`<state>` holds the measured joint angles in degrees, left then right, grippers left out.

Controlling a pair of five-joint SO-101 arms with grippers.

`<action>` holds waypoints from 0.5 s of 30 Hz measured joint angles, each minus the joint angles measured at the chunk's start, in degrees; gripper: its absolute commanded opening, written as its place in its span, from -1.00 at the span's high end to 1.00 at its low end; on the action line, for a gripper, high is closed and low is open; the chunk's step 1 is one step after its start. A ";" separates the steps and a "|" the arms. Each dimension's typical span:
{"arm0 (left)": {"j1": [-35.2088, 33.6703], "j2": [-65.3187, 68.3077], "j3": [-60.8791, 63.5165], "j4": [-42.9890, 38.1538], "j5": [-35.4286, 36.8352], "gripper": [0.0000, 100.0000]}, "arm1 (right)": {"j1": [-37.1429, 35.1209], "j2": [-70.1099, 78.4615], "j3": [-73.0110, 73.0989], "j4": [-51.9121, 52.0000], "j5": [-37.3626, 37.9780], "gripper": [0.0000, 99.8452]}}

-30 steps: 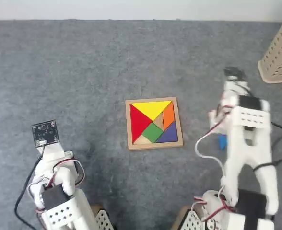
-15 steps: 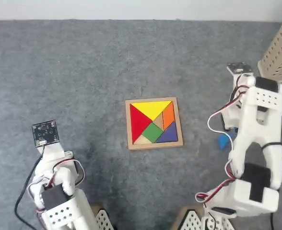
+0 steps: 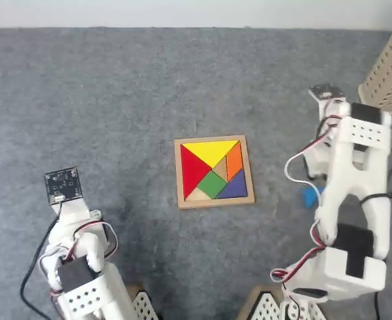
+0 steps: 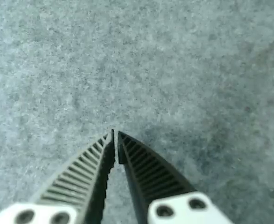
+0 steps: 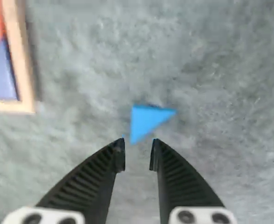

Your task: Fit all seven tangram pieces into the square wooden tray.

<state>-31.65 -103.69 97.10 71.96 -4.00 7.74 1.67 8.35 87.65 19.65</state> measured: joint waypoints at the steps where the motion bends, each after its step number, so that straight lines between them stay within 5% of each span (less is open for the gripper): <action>1: 0.00 0.00 0.00 0.00 0.00 0.97 | -1.76 0.00 0.00 0.00 -1.93 0.69; 6: 0.00 0.00 0.00 0.00 0.00 0.97 | -8.18 0.00 -0.09 0.00 -4.04 0.58; 15: -0.09 0.00 0.00 0.00 0.00 0.97 | -2.55 0.00 4.04 -3.78 -8.79 0.58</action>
<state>-31.74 -103.69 97.10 71.96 -4.00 5.19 1.67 12.40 83.87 10.86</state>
